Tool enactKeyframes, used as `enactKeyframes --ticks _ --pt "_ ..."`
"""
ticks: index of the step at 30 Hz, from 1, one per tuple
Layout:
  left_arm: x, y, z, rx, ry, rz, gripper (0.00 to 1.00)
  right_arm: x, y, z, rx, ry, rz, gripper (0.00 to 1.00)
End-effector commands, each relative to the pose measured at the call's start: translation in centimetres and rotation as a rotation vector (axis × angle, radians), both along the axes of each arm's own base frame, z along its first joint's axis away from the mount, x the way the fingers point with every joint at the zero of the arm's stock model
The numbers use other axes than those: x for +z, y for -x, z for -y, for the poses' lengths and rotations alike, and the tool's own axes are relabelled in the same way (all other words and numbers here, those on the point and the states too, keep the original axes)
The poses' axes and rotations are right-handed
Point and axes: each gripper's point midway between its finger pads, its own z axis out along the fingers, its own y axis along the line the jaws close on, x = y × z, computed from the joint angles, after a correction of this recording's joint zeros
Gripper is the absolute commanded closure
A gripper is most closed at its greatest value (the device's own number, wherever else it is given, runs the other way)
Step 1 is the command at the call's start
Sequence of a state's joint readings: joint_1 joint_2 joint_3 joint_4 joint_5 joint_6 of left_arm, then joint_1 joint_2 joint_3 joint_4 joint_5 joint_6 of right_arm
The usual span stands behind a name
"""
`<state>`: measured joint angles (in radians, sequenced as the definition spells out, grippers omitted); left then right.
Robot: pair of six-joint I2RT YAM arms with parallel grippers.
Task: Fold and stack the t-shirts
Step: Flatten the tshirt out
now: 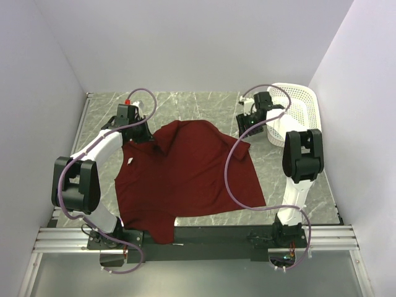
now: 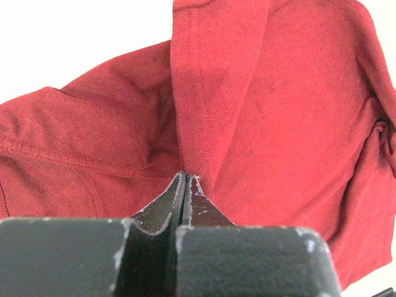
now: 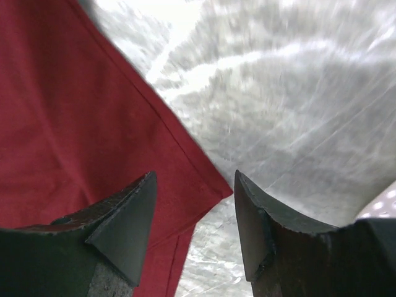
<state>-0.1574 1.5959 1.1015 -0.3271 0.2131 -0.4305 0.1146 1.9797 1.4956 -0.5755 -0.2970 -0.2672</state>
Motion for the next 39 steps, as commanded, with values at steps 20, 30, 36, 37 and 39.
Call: enactKeyframes --ticks 20,30,36,37,39 --pt "2.0 -0.2 0.2 -0.029 0.017 0.057 1.0 -4.6 1.7 2.1 -0.112 0.071 -0.161 0.44" --pt "1.9 -0.2 0.2 -0.029 0.016 0.055 1.0 -4.3 1.7 1.7 -0.102 0.029 -0.175 0.79" --pt "2.0 -0.2 0.2 -0.03 0.018 0.058 1.0 -2.5 1.3 1.0 -0.074 -0.022 -0.139 0.96" --pt "2.0 -0.2 0.2 -0.031 0.015 0.06 1.0 -2.1 1.2 0.9 -0.064 -0.033 -0.132 0.99" --pt "2.5 -0.4 0.1 -0.026 0.014 0.075 1.0 -0.2 0.9 0.4 -0.029 -0.062 -0.081 1.0"
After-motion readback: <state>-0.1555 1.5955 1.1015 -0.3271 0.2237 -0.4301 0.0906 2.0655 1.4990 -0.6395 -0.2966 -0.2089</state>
